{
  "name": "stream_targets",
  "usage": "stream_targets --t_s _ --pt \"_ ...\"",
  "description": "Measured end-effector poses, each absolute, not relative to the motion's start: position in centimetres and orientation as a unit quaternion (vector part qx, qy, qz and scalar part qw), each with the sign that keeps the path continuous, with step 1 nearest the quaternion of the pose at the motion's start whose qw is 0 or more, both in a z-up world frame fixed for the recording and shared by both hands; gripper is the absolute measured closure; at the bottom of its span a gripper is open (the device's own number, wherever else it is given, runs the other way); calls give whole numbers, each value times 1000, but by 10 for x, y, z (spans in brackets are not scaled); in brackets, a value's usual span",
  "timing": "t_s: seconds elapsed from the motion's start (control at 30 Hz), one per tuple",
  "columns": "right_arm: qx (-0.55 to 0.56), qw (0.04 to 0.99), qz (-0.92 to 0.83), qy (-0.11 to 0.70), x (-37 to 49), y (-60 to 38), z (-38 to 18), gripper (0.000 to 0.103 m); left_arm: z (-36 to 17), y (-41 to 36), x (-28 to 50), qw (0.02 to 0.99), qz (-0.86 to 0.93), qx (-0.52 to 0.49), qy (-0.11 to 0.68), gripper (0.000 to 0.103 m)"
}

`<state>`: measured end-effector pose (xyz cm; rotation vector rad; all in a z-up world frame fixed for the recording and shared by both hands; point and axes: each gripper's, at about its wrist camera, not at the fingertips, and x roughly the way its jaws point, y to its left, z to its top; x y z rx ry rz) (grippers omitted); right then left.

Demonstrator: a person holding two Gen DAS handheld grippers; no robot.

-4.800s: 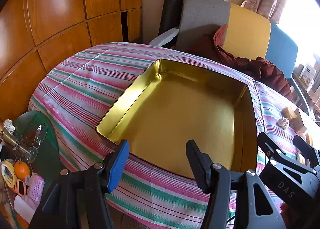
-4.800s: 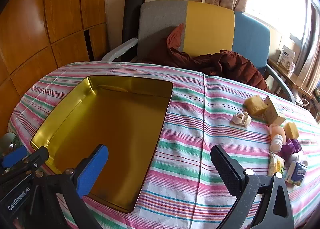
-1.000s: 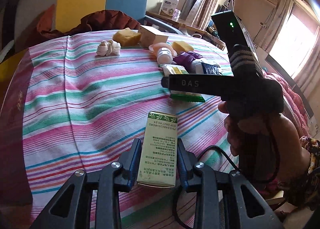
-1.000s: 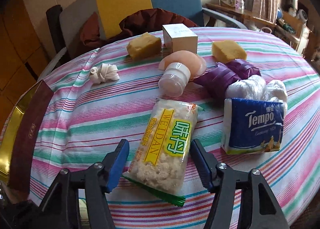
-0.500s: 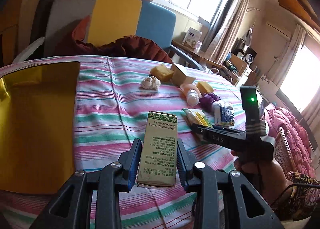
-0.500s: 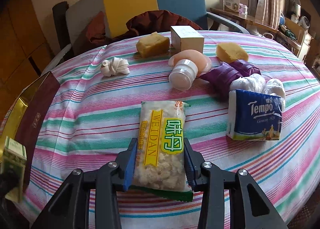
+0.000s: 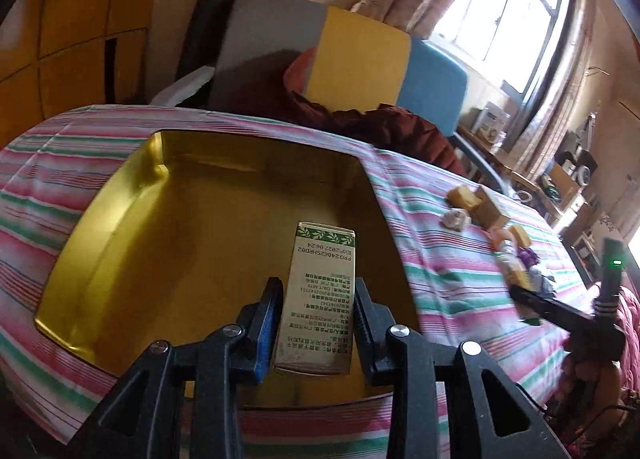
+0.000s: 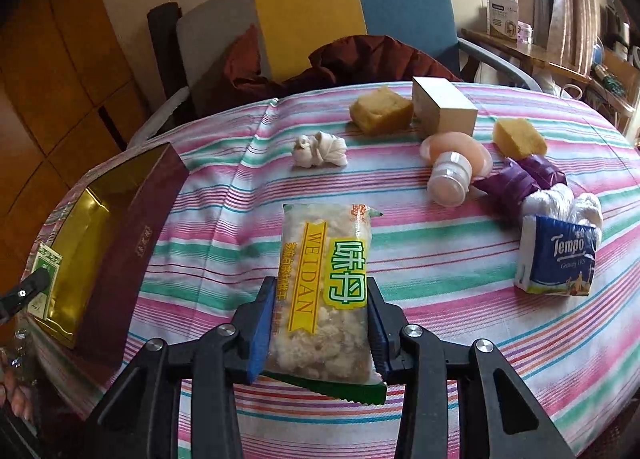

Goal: Organize objects
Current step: 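Grasp the WEIDAN snack bag with the right gripper while the left carries the carton to the gold tray, then release the carton into the gold tray with the left gripper while the right lowers the WEIDAN bag there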

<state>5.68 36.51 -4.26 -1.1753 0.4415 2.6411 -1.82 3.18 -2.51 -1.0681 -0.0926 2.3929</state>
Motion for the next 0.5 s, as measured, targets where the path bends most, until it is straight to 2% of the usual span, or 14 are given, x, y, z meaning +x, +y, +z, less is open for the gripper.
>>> stream_targets --t_s 0.5 --pt "-357 13 929 101 46 287 6 61 -52 -30 -65 138 889 -436 13 69"
